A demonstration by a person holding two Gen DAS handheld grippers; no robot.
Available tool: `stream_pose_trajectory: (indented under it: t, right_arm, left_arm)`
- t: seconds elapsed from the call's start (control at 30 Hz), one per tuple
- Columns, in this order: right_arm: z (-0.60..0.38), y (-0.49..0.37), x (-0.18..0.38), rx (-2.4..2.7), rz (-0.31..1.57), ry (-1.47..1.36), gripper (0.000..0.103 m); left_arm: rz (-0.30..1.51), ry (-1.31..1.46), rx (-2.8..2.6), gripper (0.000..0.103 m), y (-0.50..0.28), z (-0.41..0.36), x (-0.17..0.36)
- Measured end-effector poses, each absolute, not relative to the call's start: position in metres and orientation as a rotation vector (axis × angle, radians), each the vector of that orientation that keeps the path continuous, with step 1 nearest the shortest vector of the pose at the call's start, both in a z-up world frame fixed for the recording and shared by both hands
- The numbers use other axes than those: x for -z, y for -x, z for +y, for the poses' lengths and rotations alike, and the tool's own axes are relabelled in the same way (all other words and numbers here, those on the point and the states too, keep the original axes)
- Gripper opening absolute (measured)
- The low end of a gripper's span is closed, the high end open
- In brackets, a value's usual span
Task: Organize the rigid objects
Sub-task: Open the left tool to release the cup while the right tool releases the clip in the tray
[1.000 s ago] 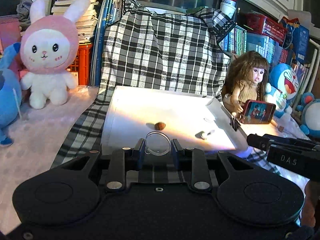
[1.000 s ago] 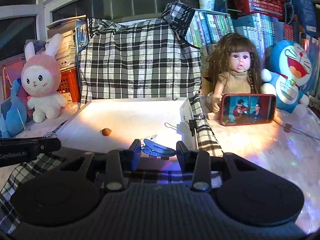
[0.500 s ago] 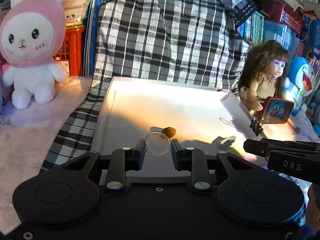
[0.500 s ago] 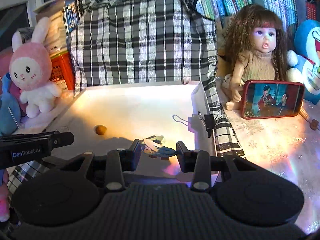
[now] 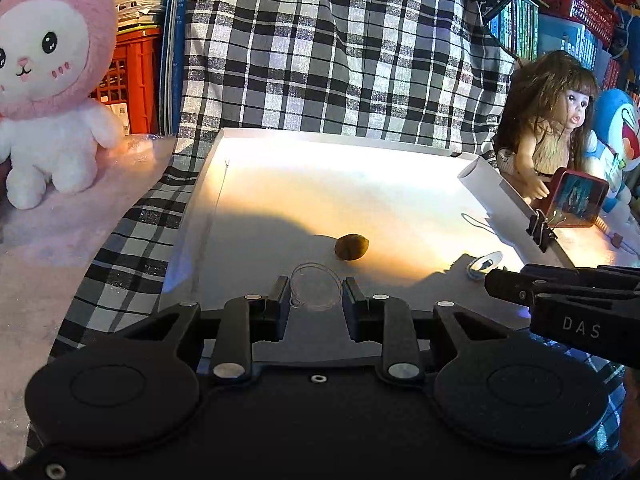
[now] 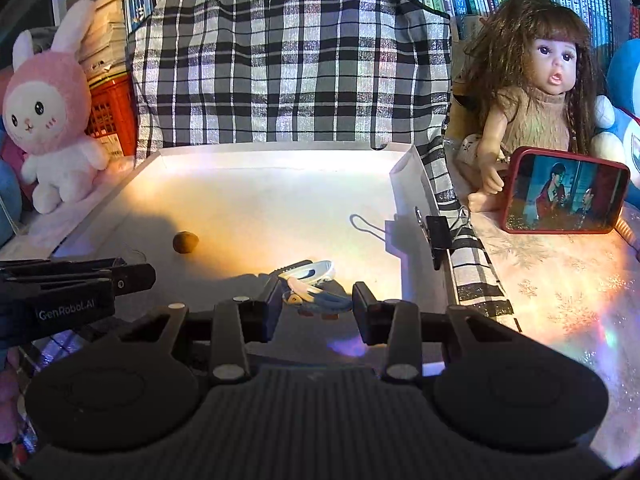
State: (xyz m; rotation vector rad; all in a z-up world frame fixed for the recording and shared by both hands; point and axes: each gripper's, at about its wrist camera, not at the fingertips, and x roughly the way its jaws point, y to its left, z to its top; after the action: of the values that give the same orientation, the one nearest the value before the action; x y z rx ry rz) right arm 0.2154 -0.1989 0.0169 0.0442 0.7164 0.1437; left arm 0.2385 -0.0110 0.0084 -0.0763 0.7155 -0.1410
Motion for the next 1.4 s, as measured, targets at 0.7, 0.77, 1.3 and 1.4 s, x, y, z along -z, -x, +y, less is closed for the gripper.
stream_pose_trajectory:
  t: [0.7, 0.77, 1.3, 1.4]
  right_arm:
    - [-0.206, -0.210, -0.020, -0.151, 0.699, -0.088, 0.067]
    - [-0.207, -0.205, -0.024, -0.157, 0.687, -0.094, 0.070]
    - [-0.214, -0.132, -0.049, -0.223, 0.586, -0.094, 0.089]
    - [-0.213, -0.115, -0.052, -0.234, 0.564, -0.077, 0.090]
  left_arm:
    - [0.663, 0.072, 0.142, 0.055, -0.228, -0.010, -0.022]
    - [0.642, 0.073, 0.149, 0.062, -0.221, -0.010, -0.029]
    - [0.560, 0.099, 0.205, 0.081, -0.132, 0.004, -0.052]
    - [0.543, 0.097, 0.210, 0.082, -0.114, 0.005, -0.052]
